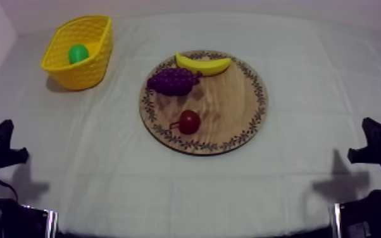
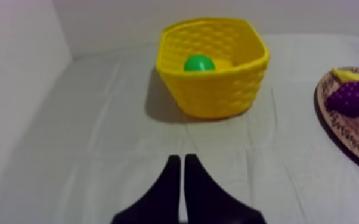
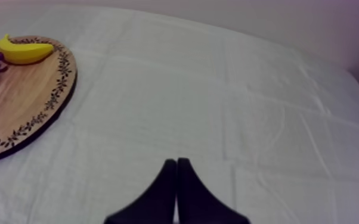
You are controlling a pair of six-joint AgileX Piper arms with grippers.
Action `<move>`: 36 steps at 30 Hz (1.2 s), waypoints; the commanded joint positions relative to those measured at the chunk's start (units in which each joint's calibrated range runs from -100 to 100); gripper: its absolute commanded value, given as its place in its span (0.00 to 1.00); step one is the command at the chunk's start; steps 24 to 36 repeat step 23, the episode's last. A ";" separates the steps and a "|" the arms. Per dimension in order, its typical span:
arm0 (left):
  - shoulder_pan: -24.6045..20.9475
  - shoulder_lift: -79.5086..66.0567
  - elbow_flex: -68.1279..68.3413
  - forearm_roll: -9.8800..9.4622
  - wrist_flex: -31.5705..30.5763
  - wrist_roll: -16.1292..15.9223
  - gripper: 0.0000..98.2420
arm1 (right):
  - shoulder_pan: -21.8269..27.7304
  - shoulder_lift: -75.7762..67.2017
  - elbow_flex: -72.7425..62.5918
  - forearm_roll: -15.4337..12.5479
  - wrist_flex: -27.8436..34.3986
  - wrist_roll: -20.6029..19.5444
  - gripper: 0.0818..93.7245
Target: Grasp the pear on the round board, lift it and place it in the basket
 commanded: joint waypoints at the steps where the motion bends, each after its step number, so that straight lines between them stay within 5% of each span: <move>1: 0.52 -0.62 0.69 -1.62 1.05 2.02 0.00 | 0.00 0.01 0.03 -0.01 -0.07 0.01 0.00; 6: 1.44 -0.76 2.74 -4.08 -3.98 6.83 0.00 | 0.00 0.01 0.03 -0.01 -0.07 0.00 0.00; 13: 1.60 -0.78 3.60 -4.72 -6.84 13.08 0.00 | 0.00 0.01 0.03 -0.01 -0.07 0.02 0.00; 36: 1.62 -0.79 3.68 -4.77 -7.09 14.09 0.00 | 0.00 0.01 0.03 -0.01 -0.07 0.01 0.00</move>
